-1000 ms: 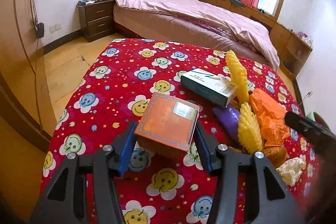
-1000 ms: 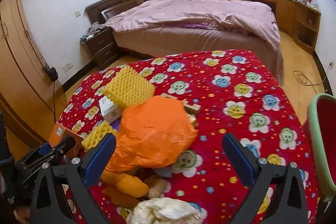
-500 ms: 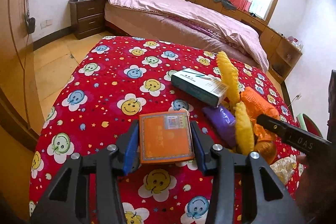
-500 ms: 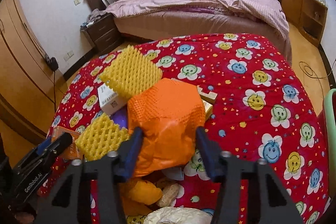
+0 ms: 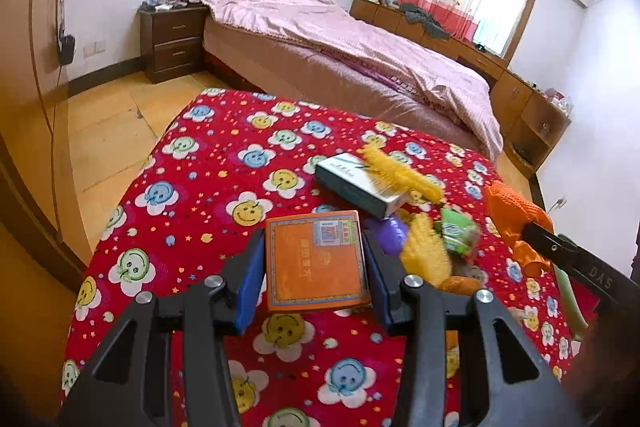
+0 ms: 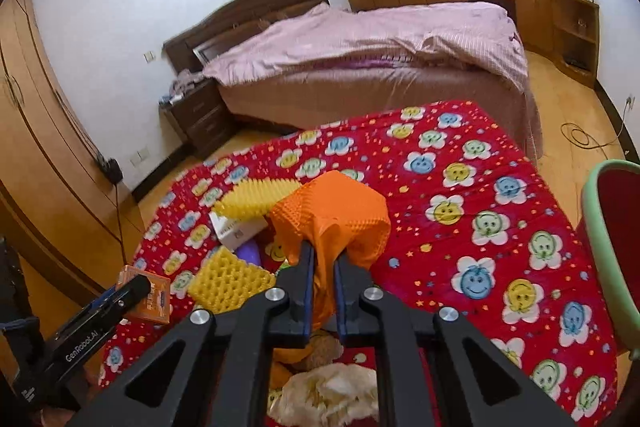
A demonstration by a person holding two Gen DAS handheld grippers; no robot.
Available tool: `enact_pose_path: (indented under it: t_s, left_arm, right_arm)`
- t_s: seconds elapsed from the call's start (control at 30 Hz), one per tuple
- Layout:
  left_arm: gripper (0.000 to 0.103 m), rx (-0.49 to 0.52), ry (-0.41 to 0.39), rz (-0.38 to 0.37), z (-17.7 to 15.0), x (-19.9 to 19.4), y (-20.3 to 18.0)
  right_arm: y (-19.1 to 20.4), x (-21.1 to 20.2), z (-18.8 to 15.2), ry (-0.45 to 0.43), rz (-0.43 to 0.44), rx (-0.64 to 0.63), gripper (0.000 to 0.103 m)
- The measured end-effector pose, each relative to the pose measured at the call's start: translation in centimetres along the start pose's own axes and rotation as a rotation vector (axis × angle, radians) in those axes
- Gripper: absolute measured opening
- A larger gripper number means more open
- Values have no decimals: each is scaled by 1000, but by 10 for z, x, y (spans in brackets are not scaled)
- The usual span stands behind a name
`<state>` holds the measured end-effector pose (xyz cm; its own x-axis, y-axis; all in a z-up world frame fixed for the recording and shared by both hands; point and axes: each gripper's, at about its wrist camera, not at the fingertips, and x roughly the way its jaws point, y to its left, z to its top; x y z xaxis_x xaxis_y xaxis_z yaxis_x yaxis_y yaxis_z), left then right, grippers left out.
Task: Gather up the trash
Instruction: 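Carry the orange mesh and orange box over the green-rimmed red bucket with both tools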
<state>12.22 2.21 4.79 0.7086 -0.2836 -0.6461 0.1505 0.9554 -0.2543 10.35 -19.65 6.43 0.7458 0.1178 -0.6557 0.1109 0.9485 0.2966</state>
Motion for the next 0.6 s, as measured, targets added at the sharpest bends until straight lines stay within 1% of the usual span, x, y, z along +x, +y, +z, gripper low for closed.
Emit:
enact_pose_path:
  t_s: [0.17, 0.3, 0.47, 0.6]
  left_arm:
    - [47, 21, -5, -17, 1, -13, -19]
    - [47, 52, -5, -40, 1, -22, -35]
    - [47, 84, -18, -71, 0, -34, -56]
    - [47, 109, -13, -104, -1, -39, -72]
  right_arm:
    - [-6, -28, -2, -47, 3, 2, 10]
    - [-16, -47, -3, -60, 22, 17, 10]
    - [-34, -69, -7, -86, 9, 43, 10]
    - [-50, -91, -10, -127, -17, 65, 10]
